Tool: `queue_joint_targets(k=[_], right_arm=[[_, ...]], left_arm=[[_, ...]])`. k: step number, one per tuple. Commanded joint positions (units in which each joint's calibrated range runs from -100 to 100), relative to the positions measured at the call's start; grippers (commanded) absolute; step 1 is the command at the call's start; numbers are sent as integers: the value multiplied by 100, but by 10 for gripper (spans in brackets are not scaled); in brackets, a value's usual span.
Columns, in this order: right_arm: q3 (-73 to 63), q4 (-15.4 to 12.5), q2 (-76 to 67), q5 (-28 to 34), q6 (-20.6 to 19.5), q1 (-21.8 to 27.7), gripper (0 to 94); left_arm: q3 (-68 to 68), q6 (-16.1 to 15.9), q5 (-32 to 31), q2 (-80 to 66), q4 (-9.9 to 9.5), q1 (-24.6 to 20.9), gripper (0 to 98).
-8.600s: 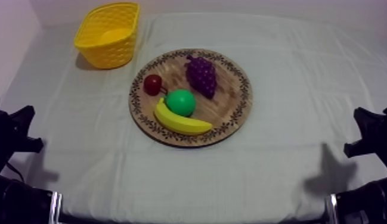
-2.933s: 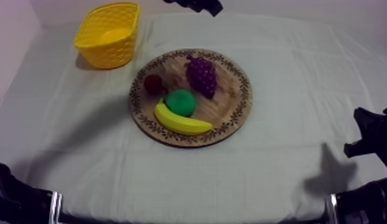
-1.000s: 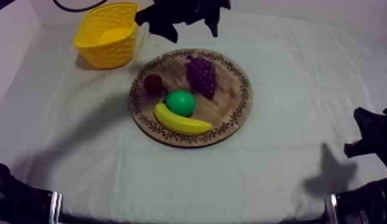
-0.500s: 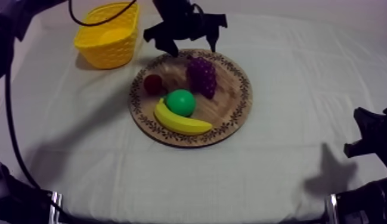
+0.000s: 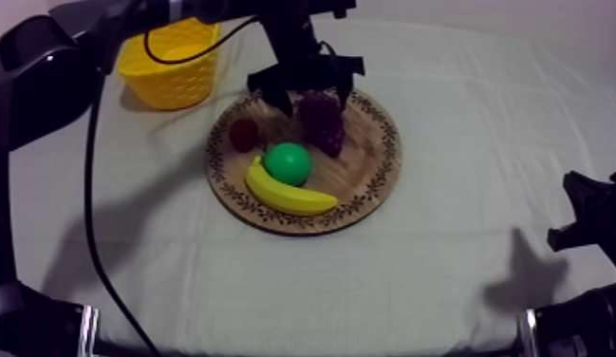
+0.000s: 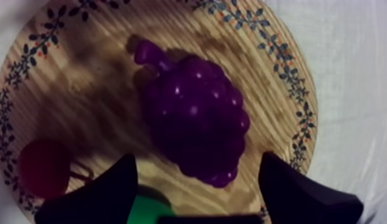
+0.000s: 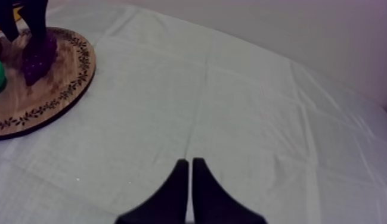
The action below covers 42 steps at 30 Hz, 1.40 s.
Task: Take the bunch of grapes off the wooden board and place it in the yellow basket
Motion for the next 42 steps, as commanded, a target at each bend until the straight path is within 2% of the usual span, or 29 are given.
queue_joint_targets(k=[1, 26, 37, 42], right_arm=[[-1, -2, 0, -1, -5, 0, 5], [-1, -2, 0, -1, -5, 0, 5], [-1, -2, 0, -1, 0, 0, 5], [-1, -2, 0, -1, 0, 0, 5]], left_arm=[[-158, 6, 47, 155, 10, -2, 762], [-1628, -89, 856, 1382, 218, -104, 755], [-1588, -217, 776, 1450, 292, -141, 743], [-1431, -355, 606, 1390, 334, -161, 700]])
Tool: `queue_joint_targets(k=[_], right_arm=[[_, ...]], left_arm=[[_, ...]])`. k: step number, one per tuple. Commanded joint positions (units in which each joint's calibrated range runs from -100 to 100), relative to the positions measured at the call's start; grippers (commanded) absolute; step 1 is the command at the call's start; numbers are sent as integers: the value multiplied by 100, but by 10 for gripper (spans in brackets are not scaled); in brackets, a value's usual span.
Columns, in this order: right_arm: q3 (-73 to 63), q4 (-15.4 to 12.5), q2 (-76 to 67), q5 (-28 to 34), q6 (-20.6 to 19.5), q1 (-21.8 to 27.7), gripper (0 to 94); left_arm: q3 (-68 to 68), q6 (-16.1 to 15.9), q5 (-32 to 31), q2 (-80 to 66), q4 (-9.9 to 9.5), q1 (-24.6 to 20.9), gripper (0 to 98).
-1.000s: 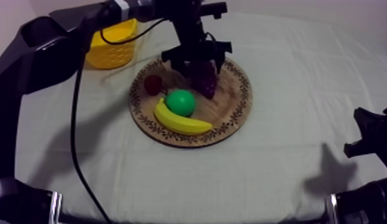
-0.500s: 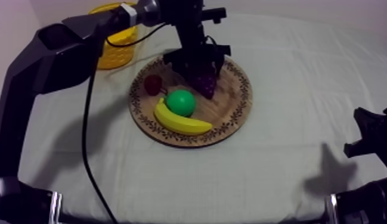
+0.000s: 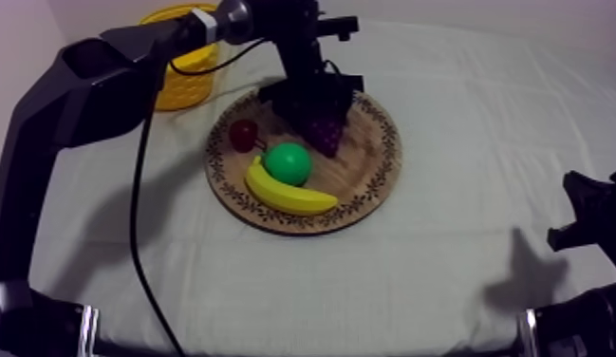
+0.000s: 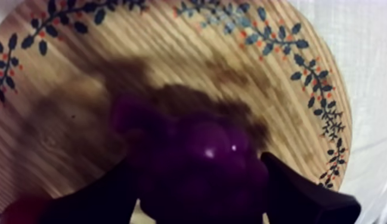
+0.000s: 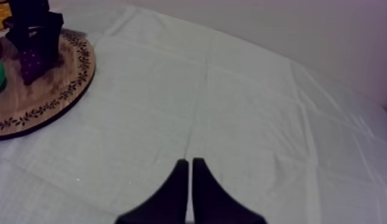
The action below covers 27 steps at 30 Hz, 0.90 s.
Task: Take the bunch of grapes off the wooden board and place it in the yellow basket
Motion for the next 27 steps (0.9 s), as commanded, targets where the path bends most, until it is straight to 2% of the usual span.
queue_joint_targets(k=[1, 10, 27], right_arm=[[-1, -2, 0, -2, 3, 0, 5], [-1, -2, 0, -2, 3, 0, 5], [-1, -2, 0, -2, 3, 0, 5]], left_arm=[[82, -72, -107, -32, 11, -7, 679], [418, -158, -452, -239, -9, 1, 571], [1389, -377, -1301, -1230, -135, 47, 564]])
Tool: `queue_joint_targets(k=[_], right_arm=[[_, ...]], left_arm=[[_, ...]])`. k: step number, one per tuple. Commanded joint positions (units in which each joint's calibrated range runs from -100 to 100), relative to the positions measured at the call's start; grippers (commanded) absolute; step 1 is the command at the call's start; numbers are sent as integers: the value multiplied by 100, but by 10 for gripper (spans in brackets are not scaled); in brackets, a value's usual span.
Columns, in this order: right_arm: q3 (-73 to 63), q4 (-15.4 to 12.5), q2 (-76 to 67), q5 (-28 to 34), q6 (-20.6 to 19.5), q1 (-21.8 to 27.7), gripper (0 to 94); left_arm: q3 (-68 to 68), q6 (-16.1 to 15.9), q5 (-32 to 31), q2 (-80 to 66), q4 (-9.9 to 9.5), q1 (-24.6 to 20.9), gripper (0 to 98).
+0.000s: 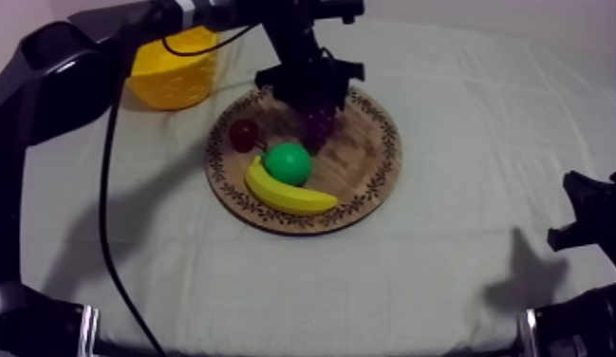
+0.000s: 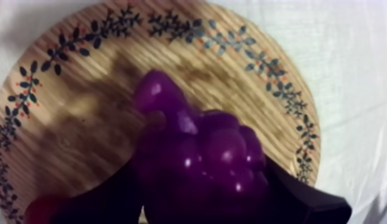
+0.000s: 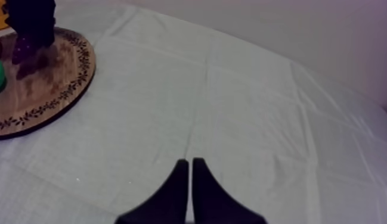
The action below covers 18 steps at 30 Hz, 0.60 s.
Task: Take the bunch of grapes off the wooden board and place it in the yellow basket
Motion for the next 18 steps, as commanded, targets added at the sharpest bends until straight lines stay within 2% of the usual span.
queue_joint_targets(k=[1, 11, 18], right_arm=[[-1, -2, 0, -2, 1, 0, 5], [-1, -2, 0, -2, 1, 0, 5], [-1, -2, 0, -2, 1, 0, 5]], left_arm=[[202, -34, -62, -250, -21, 0, 564], [1174, -177, -119, -1669, -302, 57, 567], [1964, -608, -120, -2760, -483, 49, 567]])
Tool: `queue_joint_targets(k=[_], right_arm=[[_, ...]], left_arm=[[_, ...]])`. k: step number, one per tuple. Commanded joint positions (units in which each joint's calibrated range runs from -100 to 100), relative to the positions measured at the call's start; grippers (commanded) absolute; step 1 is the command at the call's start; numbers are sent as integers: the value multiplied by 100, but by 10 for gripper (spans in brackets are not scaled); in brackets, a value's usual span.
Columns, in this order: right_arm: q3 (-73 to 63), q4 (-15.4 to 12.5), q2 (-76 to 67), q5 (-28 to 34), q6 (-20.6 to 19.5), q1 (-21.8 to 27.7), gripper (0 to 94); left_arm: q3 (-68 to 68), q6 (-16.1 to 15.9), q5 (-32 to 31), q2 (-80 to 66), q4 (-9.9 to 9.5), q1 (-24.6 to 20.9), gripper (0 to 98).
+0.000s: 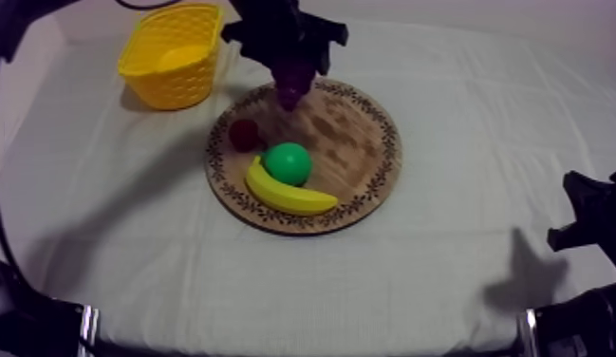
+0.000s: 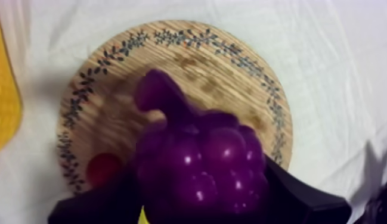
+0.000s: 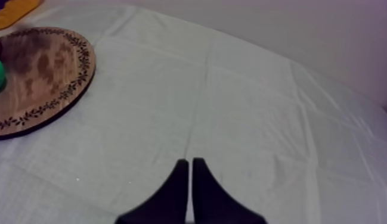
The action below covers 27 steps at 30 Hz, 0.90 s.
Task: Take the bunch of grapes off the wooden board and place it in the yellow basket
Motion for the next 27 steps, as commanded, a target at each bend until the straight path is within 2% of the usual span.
queue_joint_targets(k=[1, 11, 17, 22, 27], right_arm=[[-1, -2, 0, -2, 1, 0, 5], [-1, -2, 0, -2, 1, 0, 5], [-1, -2, 0, -2, 1, 0, 5], [-1, -2, 0, -2, 1, 0, 5], [-1, -2, 0, -2, 1, 0, 5]], left_arm=[[340, -224, -2, -528, -50, -12, 568], [1572, -696, -2, -2018, -346, -30, 573], [2239, -658, -39, -2622, -467, -107, 577], [2532, -613, -142, -2866, -455, -423, 578], [2676, -691, -255, -3021, -340, -921, 579]])
